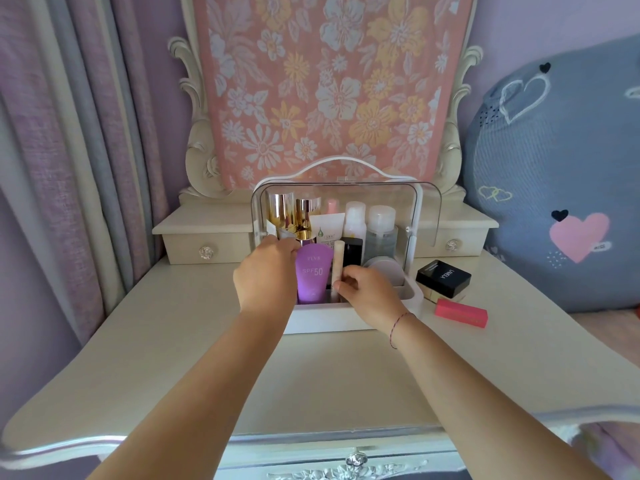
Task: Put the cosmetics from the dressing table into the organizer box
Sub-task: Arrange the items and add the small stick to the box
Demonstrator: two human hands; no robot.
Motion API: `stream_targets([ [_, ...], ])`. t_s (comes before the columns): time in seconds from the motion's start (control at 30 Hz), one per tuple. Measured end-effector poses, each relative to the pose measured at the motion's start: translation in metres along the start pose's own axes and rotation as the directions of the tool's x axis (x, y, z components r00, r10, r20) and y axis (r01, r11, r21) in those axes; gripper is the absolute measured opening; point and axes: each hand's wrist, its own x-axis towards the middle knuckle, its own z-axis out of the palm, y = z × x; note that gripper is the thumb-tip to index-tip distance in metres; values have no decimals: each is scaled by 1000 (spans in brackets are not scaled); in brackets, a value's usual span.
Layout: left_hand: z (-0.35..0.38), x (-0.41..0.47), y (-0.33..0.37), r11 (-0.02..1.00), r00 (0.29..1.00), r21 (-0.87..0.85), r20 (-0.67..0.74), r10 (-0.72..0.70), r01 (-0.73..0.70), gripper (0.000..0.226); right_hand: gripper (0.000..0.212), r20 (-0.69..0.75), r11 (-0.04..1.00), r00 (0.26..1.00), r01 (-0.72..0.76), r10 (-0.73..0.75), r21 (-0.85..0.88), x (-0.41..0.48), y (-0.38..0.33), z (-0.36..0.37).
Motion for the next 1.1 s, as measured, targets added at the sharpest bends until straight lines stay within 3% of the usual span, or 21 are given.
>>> stream_targets([
  [0.5, -6, -8, 3, 998, 999, -49, -23, 37, -38, 12, 19, 9, 1000, 1000, 4, -4, -1, -2, -1, 0],
  [0.73, -3, -3, 3, 998, 999, 38, 1, 47, -47, 16, 19, 3, 999, 999, -32, 32, 42, 0, -3, 0],
  [0.97, -1, 7, 6, 956, 983, 231, 73, 170, -182, 27, 16, -11, 998, 999, -38, 38, 59, -2, -3, 0],
  [1.1, 2, 9, 6, 952, 988, 267, 73, 134, -148, 24, 10, -7, 999, 1000, -22, 22, 41, -4, -4, 1],
])
